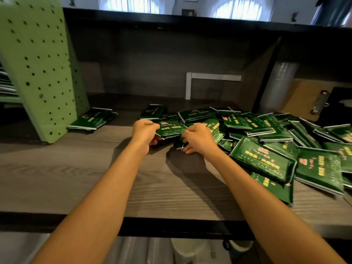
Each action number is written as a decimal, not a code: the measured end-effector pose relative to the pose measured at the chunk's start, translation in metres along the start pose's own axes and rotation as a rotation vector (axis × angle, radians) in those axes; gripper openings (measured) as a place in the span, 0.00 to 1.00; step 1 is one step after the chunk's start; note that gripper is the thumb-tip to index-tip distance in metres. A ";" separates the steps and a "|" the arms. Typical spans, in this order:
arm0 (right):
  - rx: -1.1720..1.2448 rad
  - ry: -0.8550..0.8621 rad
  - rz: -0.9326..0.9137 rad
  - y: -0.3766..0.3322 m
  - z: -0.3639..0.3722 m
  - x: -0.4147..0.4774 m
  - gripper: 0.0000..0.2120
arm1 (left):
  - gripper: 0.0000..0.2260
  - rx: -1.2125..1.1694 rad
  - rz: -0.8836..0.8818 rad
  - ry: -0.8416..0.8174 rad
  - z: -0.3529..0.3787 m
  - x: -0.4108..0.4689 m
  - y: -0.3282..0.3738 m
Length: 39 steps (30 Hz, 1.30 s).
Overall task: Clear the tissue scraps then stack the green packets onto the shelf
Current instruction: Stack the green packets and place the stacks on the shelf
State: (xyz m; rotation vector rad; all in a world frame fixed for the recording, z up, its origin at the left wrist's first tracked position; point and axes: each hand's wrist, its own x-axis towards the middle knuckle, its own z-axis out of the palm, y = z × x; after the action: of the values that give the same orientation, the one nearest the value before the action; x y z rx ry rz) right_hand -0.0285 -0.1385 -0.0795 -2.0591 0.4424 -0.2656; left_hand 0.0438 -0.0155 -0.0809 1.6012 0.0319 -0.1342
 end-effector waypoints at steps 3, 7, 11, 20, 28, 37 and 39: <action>0.153 0.012 0.061 -0.001 -0.001 -0.001 0.13 | 0.11 -0.065 0.032 0.026 -0.003 0.003 0.002; 0.389 -0.025 0.123 -0.006 -0.005 -0.008 0.22 | 0.13 -0.194 0.065 -0.005 -0.004 -0.004 0.008; 0.525 -0.111 0.154 -0.007 -0.005 -0.012 0.25 | 0.10 -0.302 0.105 -0.013 -0.006 -0.007 0.013; 0.577 0.203 0.034 0.005 -0.010 0.008 0.05 | 0.06 0.341 0.398 0.053 0.003 0.002 0.000; 0.350 0.299 0.074 0.016 -0.011 0.020 0.11 | 0.18 1.151 0.541 -0.206 0.009 0.023 -0.027; 0.264 0.308 0.014 0.012 -0.011 0.016 0.05 | 0.18 1.318 0.460 -0.235 0.005 0.015 -0.015; 0.215 0.349 -0.001 0.011 -0.013 0.014 0.09 | 0.15 1.346 0.468 -0.191 -0.002 0.011 -0.006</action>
State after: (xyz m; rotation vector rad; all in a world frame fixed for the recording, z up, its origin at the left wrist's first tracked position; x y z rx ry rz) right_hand -0.0225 -0.1590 -0.0822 -1.8056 0.5966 -0.6504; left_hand 0.0538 -0.0142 -0.0877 2.8637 -0.7148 0.0953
